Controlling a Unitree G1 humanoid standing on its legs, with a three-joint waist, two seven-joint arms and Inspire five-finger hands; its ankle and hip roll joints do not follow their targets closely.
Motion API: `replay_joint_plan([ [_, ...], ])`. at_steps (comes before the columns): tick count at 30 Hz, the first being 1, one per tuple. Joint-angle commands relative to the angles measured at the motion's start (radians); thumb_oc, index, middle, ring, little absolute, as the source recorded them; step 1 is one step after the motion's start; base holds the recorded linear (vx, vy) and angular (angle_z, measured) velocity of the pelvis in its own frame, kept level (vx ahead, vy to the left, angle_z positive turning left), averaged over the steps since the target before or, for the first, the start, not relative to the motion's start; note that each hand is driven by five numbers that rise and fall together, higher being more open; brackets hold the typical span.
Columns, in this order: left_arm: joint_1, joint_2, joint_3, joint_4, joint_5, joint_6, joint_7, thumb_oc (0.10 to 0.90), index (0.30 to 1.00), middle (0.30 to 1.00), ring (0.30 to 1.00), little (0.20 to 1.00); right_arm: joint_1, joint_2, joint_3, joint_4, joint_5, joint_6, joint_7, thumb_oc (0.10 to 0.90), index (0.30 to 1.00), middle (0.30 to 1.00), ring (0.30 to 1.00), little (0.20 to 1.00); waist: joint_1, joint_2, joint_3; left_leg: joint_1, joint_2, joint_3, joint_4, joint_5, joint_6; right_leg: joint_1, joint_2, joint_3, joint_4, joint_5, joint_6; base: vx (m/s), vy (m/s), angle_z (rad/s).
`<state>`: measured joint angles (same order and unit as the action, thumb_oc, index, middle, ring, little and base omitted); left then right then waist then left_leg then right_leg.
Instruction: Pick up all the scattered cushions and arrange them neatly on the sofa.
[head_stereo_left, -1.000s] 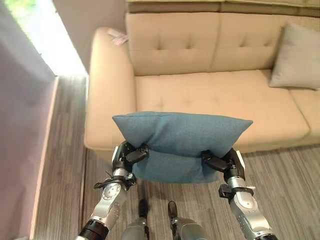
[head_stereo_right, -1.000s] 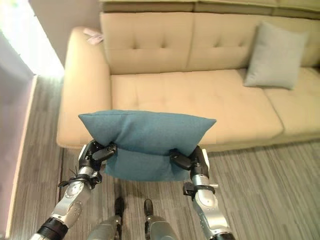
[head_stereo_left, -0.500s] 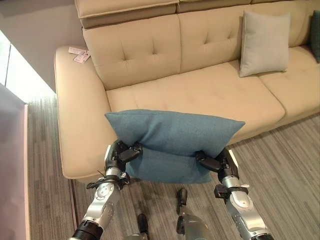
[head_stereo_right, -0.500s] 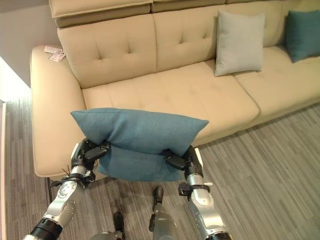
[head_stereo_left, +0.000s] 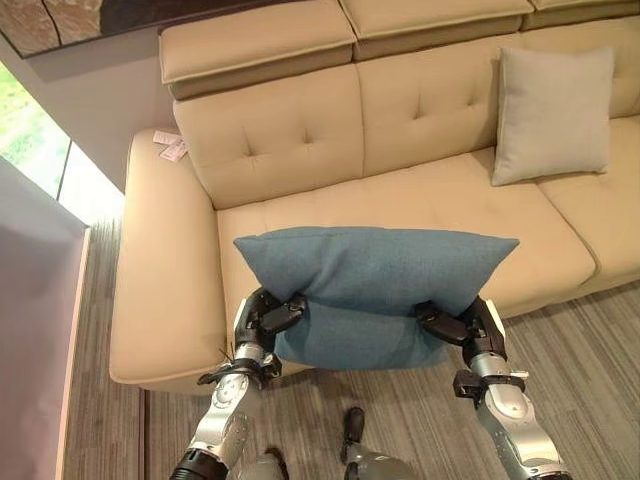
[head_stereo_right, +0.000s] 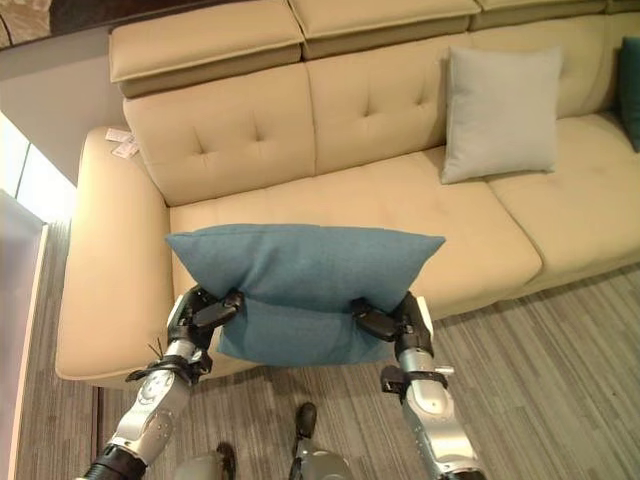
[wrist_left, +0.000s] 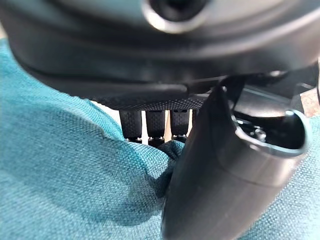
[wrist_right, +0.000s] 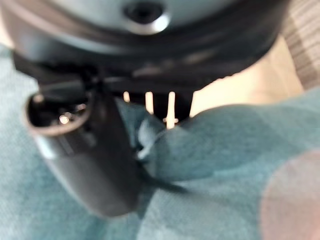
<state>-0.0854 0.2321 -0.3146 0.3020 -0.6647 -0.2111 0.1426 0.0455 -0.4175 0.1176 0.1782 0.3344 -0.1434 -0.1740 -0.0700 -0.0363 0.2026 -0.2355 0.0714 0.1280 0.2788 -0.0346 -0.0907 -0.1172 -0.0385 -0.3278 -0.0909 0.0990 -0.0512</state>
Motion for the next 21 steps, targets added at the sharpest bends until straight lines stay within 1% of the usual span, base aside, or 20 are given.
replay_joint_plan([
  [1, -0.097, -0.01, -0.082, -0.174, 0.052, -0.076, -0.109, 0.4, 0.3, 0.3, 0.3, 0.3, -0.083, 0.05, 0.039, -0.18, 0.008, -0.138, 0.048, 0.4, 0.3, 0.3, 0.3, 0.3, 0.041, -0.02, -0.069, -0.06, -0.069, -0.005, -0.092, 0.012, 0.029, 0.118, -0.012, 0.072, 0.005, -0.119, 0.137, 0.17, -0.032, 0.12],
  [2, -0.097, -0.01, -0.082, -0.174, 0.052, -0.076, -0.109, 0.4, 0.3, 0.3, 0.3, 0.3, -0.084, 0.05, 0.039, -0.18, 0.009, -0.138, 0.048, 0.4, 0.3, 0.3, 0.3, 0.3, 0.041, -0.021, -0.069, -0.058, -0.07, -0.004, -0.096, 0.014, 0.029, 0.118, -0.014, 0.072, 0.005, -0.119, 0.137, 0.19, -0.033, 0.04],
  [3, -0.094, -0.008, -0.08, -0.179, 0.052, -0.076, -0.109, 0.4, 0.3, 0.3, 0.3, 0.3, -0.085, 0.053, 0.037, -0.18, 0.01, -0.138, 0.043, 0.4, 0.3, 0.3, 0.3, 0.3, 0.048, -0.017, -0.066, -0.077, -0.074, 0.014, -0.119, 0.03, 0.027, 0.129, -0.003, 0.074, 0.004, -0.131, 0.136, 0.22, -0.001, -0.1],
  [4, -0.088, -0.006, -0.079, -0.187, 0.051, -0.074, -0.108, 0.4, 0.3, 0.3, 0.3, 0.3, -0.089, 0.06, 0.036, -0.182, 0.008, -0.139, 0.034, 0.4, 0.3, 0.3, 0.3, 0.3, 0.058, -0.015, -0.065, -0.098, -0.068, 0.05, -0.131, 0.049, 0.026, 0.155, 0.01, 0.079, 0.005, -0.154, 0.129, 0.21, -0.001, -0.1],
  [5, -0.088, -0.005, -0.079, -0.187, 0.051, -0.074, -0.108, 0.4, 0.3, 0.3, 0.3, 0.3, -0.089, 0.061, 0.036, -0.182, 0.008, -0.139, 0.034, 0.4, 0.3, 0.3, 0.3, 0.3, 0.059, -0.016, -0.065, -0.098, -0.067, 0.051, -0.13, 0.048, 0.026, 0.155, 0.009, 0.08, 0.005, -0.154, 0.129, 0.38, 0.07, -0.09],
  [6, -0.069, -0.003, -0.073, -0.186, 0.049, -0.068, -0.113, 0.4, 0.3, 0.3, 0.3, 0.3, -0.083, 0.07, 0.042, -0.189, -0.004, -0.138, 0.041, 0.4, 0.3, 0.3, 0.3, 0.3, 0.066, -0.007, -0.087, -0.035, -0.059, 0.049, -0.206, 0.061, 0.042, 0.185, 0.026, 0.086, 0.01, -0.175, 0.13, 0.36, 0.083, 0.01],
  [8, -0.057, 0.001, -0.072, -0.189, 0.042, -0.068, -0.105, 0.4, 0.3, 0.3, 0.3, 0.3, -0.077, 0.085, 0.048, -0.188, -0.012, -0.132, 0.044, 0.4, 0.3, 0.3, 0.3, 0.3, 0.07, -0.015, -0.1, -0.011, -0.064, 0.045, -0.204, 0.059, 0.05, 0.192, 0.016, 0.094, 0.059, -0.199, 0.131, 0.36, 0.101, -0.19],
  [9, -0.054, 0.008, -0.069, -0.191, 0.04, -0.067, -0.105, 0.4, 0.3, 0.3, 0.3, 0.3, -0.079, 0.09, 0.053, -0.185, -0.015, -0.13, 0.047, 0.4, 0.3, 0.3, 0.3, 0.3, 0.076, -0.02, -0.106, 0.008, -0.067, 0.052, -0.201, 0.042, 0.059, 0.201, 0.009, 0.099, 0.083, -0.216, 0.133, 0.26, 0.111, -0.4],
  [11, -0.048, 0.022, -0.06, -0.203, 0.045, -0.067, -0.105, 0.4, 0.3, 0.3, 0.3, 0.3, -0.083, 0.104, 0.059, -0.182, -0.027, -0.128, 0.053, 0.4, 0.3, 0.3, 0.3, 0.3, 0.086, -0.027, -0.116, 0.037, -0.071, 0.066, -0.203, 0.022, 0.077, 0.187, -0.01, 0.101, 0.158, -0.222, 0.145, 0.22, 0.115, -0.39],
  [12, -0.046, 0.027, -0.056, -0.208, 0.043, -0.067, -0.104, 0.4, 0.3, 0.3, 0.3, 0.3, -0.089, 0.109, 0.063, -0.179, -0.03, -0.126, 0.054, 0.4, 0.3, 0.3, 0.3, 0.3, 0.09, -0.027, -0.116, 0.052, -0.074, 0.074, -0.199, 0.006, 0.087, 0.179, -0.024, 0.098, 0.203, -0.221, 0.159, 0.17, 0.12, -0.35],
  [14, -0.036, 0.042, -0.048, -0.223, 0.039, -0.071, -0.095, 0.4, 0.3, 0.3, 0.3, 0.3, -0.1, 0.115, 0.069, -0.181, -0.038, -0.119, 0.064, 0.4, 0.3, 0.3, 0.3, 0.3, 0.086, -0.022, -0.106, 0.084, -0.076, 0.078, -0.189, -0.022, 0.113, 0.114, -0.053, 0.11, 0.355, -0.189, 0.191, 0.15, 0.128, -0.23],
  [15, -0.036, 0.046, -0.044, -0.223, 0.037, -0.073, -0.093, 0.4, 0.3, 0.3, 0.3, 0.3, -0.108, 0.118, 0.07, -0.179, -0.039, -0.117, 0.067, 0.4, 0.3, 0.3, 0.3, 0.3, 0.082, -0.016, -0.1, 0.091, -0.071, 0.074, -0.186, -0.027, 0.121, 0.073, -0.051, 0.125, 0.421, -0.177, 0.199, 0.12, 0.102, -0.06],
  [16, -0.037, 0.05, -0.04, -0.222, 0.041, -0.076, -0.092, 0.4, 0.3, 0.3, 0.3, 0.3, -0.109, 0.12, 0.07, -0.177, -0.038, -0.121, 0.069, 0.4, 0.3, 0.3, 0.3, 0.3, 0.077, -0.011, -0.097, 0.099, -0.072, 0.067, -0.184, -0.035, 0.128, 0.047, -0.048, 0.141, 0.455, -0.171, 0.206, 0.15, 0.078, -0.01],
  [17, -0.036, 0.05, -0.036, -0.223, 0.043, -0.078, -0.091, 0.4, 0.3, 0.3, 0.3, 0.3, -0.108, 0.126, 0.066, -0.174, -0.035, -0.12, 0.075, 0.4, 0.3, 0.3, 0.3, 0.3, 0.073, -0.004, -0.093, 0.121, -0.076, 0.052, -0.187, -0.046, 0.133, 0.012, -0.049, 0.158, 0.463, -0.168, 0.201, 0.12, 0.044, 0.03],
  [20, -0.035, 0.05, -0.032, -0.221, 0.044, -0.078, -0.091, 0.4, 0.3, 0.3, 0.3, 0.3, -0.108, 0.126, 0.062, -0.173, -0.033, -0.121, 0.074, 0.4, 0.3, 0.3, 0.3, 0.3, 0.069, 0.0, -0.092, 0.135, -0.077, 0.039, -0.196, -0.05, 0.132, 0.004, -0.045, 0.168, 0.429, -0.181, 0.19, 0.12, -0.007, 0.27],
  [21, -0.03, 0.047, -0.029, -0.224, 0.042, -0.079, -0.097, 0.4, 0.3, 0.3, 0.3, 0.3, -0.103, 0.125, 0.055, -0.175, -0.032, -0.122, 0.073, 0.4, 0.3, 0.3, 0.3, 0.3, 0.059, 0.003, -0.094, 0.148, -0.08, 0.02, -0.207, -0.05, 0.128, -0.009, -0.036, 0.209, 0.362, -0.188, 0.176, 0.2, -0.07, 0.47],
])
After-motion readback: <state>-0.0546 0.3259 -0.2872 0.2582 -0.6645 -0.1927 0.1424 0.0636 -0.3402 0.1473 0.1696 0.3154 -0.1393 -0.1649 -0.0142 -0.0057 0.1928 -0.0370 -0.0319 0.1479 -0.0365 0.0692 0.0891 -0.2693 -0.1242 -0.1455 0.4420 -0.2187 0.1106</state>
